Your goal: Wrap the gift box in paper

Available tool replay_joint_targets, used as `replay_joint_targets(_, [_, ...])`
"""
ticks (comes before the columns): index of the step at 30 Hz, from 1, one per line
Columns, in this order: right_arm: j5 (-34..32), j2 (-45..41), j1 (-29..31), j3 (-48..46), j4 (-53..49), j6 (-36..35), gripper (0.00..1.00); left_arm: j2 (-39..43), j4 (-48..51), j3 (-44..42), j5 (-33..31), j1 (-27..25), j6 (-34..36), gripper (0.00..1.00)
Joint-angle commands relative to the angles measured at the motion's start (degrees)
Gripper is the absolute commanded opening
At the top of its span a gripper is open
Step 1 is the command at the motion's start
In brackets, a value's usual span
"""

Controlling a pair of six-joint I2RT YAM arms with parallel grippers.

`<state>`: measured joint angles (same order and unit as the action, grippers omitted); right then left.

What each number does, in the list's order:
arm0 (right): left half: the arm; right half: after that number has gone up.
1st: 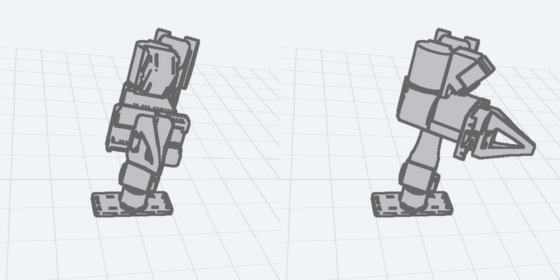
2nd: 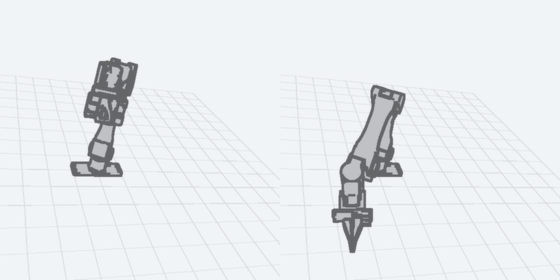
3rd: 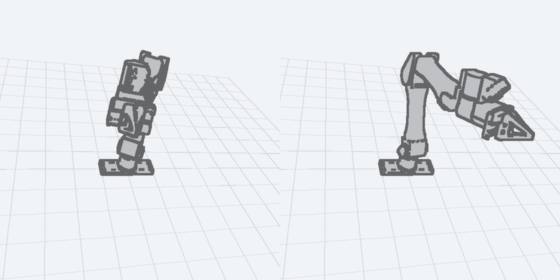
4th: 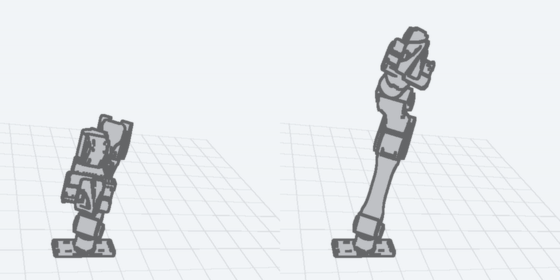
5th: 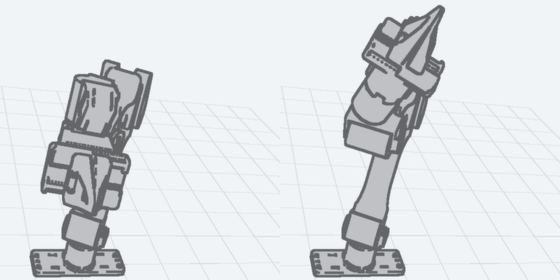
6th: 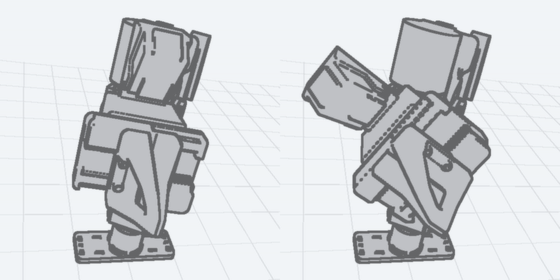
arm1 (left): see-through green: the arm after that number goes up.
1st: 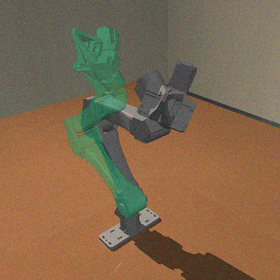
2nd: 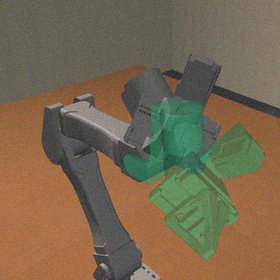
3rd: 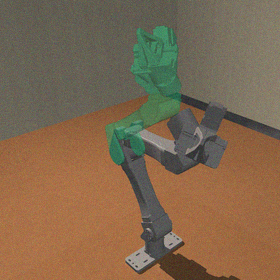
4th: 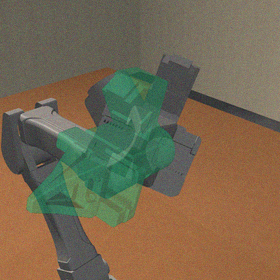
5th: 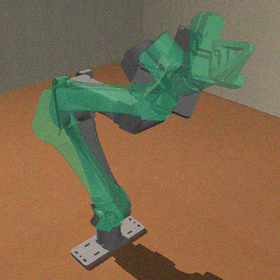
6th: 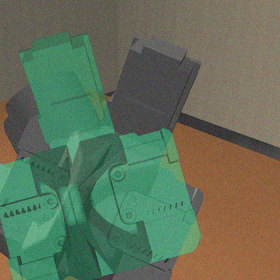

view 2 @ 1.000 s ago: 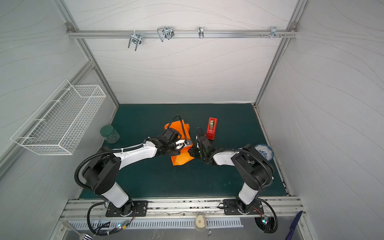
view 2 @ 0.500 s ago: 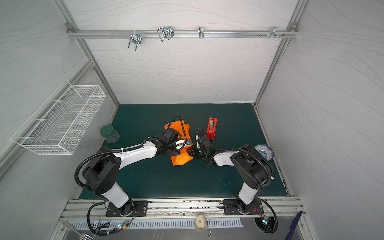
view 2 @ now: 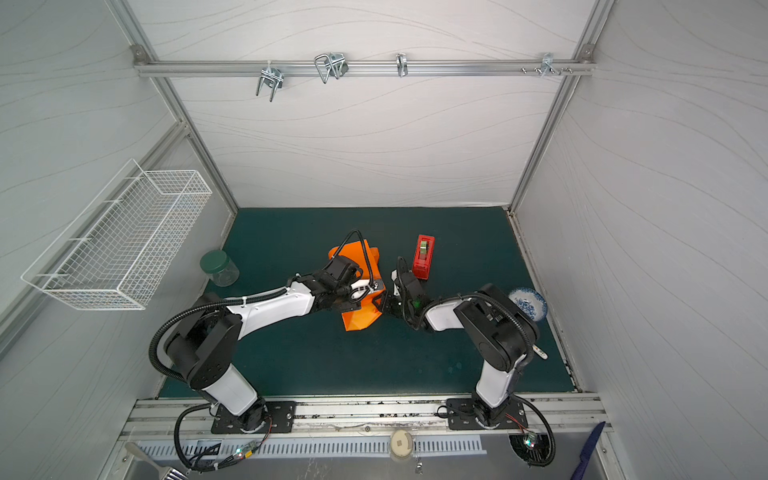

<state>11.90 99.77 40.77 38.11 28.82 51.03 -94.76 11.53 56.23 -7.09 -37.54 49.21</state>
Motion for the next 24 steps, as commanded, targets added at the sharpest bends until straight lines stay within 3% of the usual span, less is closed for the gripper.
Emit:
replay_joint_targets(1, [1.2, 1.2, -0.4, -1.2, 1.4, 0.1, 0.40, -2.4, 2.5, 0.6, 0.8, 0.1, -0.5, 0.77])
replay_joint_targets(12, [5.2, -1.2, -0.2, -1.7, 0.4, -3.6, 0.55, -2.8, 2.6, 0.7, 0.5, 0.1, -0.8, 0.77])
replay_joint_targets(24, [8.3, -1.2, 0.5, -3.7, 0.2, -4.4, 0.57, -2.9, 2.9, 1.0, 0.2, 0.1, -0.9, 0.76])
